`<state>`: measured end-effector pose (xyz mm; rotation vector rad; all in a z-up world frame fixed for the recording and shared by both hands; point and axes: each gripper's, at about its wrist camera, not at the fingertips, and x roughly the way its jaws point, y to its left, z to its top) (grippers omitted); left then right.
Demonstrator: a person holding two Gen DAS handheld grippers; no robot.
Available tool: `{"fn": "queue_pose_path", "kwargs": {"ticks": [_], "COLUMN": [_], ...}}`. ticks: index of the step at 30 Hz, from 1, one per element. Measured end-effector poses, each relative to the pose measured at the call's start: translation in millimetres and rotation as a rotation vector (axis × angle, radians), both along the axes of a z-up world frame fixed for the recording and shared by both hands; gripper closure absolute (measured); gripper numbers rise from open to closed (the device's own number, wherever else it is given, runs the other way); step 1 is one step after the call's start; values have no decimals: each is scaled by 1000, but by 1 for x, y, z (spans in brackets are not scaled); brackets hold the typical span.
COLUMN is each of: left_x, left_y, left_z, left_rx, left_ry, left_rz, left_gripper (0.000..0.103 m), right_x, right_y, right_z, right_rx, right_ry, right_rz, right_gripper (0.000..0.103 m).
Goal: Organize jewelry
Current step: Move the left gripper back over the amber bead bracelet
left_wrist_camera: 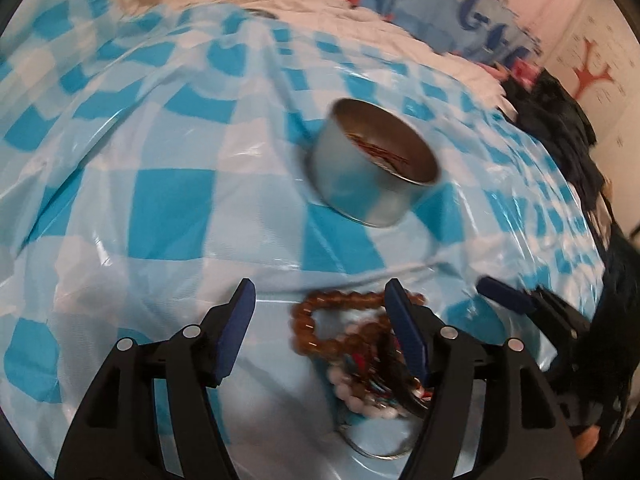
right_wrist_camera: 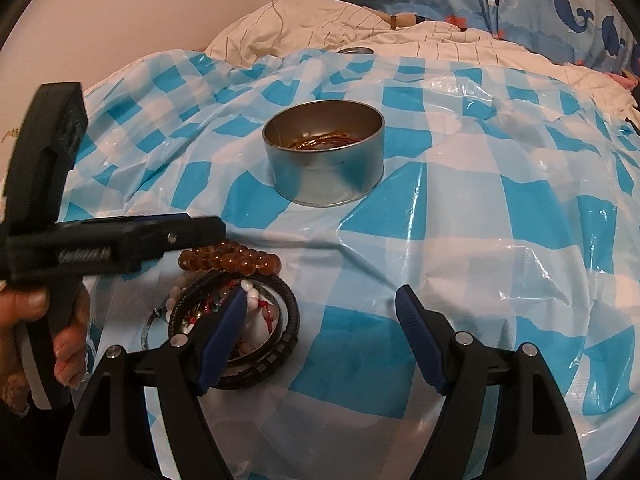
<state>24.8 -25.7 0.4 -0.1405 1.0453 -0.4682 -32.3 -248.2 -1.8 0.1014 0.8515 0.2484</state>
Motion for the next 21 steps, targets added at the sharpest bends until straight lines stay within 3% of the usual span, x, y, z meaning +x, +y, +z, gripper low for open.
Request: {"fn": "queue_pose_path", "kwargs": {"ticks": [3, 7, 9, 10, 11, 13, 21], "left_x": [5, -1, -3, -4, -5, -7, -6], "left_y": [-1, -15, -16, -16, -15, -12, 21], "left_z": [-8, -11, -12, -12, -12, -10, 3], "left_rx": [26, 119, 130, 141, 146, 149, 147], "left_ry": [18, -11, -14, -10, -11, -16, -55], "left_rz": [-4, -64, -74, -80, -88, -93, -17], "left_gripper": [40, 40, 59, 76, 85, 91, 93], "right_x": [1, 1, 1, 1, 1, 1, 2], "right_y": [1, 1, 0, 0, 0, 0, 3], "right_z": [0, 0, 0, 0, 0, 0, -2], "right_rx": [0, -1, -1, -1, -1, -1, -10], "right_ry": [1, 2, 3, 3, 4, 5, 4], "right_rz": [-1, -4, -3, -3, -4, -4, 5], "right_gripper": [29, 29, 29, 29, 29, 29, 29]}}
